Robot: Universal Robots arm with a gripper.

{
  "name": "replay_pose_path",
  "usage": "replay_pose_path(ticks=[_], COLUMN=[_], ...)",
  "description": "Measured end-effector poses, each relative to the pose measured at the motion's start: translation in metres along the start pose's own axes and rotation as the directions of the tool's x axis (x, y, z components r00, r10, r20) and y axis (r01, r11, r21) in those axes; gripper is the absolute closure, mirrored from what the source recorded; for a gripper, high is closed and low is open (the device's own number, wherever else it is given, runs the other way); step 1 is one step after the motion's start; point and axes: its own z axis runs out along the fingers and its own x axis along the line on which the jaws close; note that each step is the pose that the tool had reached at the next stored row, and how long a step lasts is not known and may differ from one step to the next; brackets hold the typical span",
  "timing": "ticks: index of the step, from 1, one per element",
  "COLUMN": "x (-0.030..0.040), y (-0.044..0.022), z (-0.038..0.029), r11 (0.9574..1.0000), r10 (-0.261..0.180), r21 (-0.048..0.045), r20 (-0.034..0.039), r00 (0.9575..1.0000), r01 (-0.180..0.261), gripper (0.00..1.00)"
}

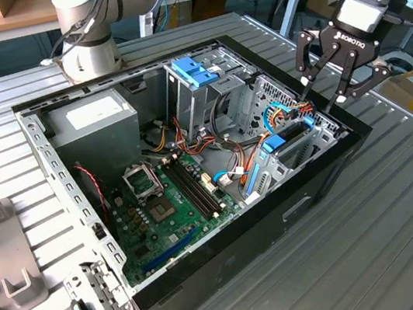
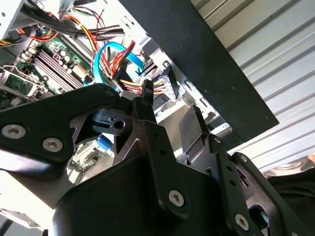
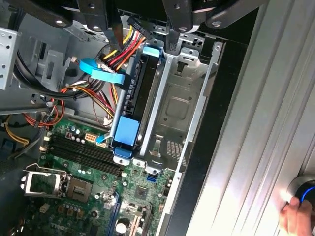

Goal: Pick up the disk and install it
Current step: 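Insert the first disk wire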

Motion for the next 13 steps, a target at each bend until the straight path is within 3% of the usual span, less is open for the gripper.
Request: replay_pose_path(ticks=[3, 13], x=[-0.0027, -0.0029], y=[-0.0012, -0.0024], z=[0.0003, 0.0007], r11=[0.9988, 0.9952], r10=[-0.048, -0.098], r21=[-0.0022, -0.0048], r20=[-0.0051, -0.0104], r00=[0.9988, 0.9951], r01=[0.048, 0.098], gripper=[0.52, 0.52])
